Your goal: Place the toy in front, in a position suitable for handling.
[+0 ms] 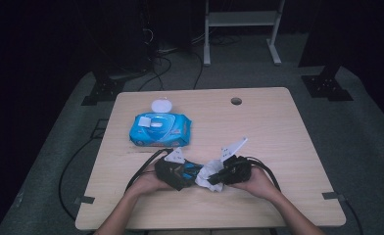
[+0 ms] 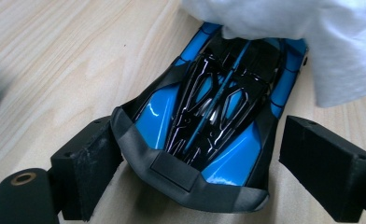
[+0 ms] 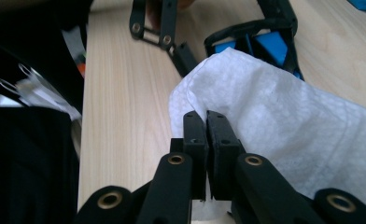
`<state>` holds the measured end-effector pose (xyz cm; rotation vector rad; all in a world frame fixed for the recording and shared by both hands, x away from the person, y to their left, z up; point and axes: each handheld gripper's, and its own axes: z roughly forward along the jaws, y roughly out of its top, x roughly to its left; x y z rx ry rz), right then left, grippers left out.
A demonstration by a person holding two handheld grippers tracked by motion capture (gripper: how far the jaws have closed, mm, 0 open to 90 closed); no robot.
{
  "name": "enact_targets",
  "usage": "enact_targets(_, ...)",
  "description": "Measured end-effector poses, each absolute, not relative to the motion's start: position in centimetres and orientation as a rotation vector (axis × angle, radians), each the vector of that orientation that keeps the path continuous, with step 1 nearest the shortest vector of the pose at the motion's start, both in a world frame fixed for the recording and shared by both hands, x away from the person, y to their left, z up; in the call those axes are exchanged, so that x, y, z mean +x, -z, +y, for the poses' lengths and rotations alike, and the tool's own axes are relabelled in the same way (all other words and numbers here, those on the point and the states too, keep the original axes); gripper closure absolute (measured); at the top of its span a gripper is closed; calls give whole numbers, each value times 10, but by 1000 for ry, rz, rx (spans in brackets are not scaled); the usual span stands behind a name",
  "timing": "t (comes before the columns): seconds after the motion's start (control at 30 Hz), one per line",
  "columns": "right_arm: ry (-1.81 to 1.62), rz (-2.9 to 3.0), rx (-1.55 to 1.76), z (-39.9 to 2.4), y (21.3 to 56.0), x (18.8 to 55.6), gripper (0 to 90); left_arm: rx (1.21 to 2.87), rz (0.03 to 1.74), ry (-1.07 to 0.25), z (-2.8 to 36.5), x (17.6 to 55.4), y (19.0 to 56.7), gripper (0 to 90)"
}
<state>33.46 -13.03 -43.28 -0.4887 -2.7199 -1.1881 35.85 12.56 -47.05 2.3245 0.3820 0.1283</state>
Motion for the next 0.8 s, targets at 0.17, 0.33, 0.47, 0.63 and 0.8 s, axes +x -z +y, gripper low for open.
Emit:
enact_targets(0.17,1181,-2812,-479,-140,426,327,662,2320,384,-137,125,358,471,142)
enact_targets(0.33,1302,-2879,-591,-146,424,328,472,2314,392,-129,125,357,472,158)
enact_targets(0.47,1350,-2881,-616,-136,431,334,415,2318,397,-121,124,357,473,160)
enact_targets(0.63,1259,-2965,-639,-123,447,339,559,2327,380,-128,122,355,474,211)
enact_targets(0.8,1305,-2902,-649,-134,450,344,719,2327,363,-126,122,355,473,220)
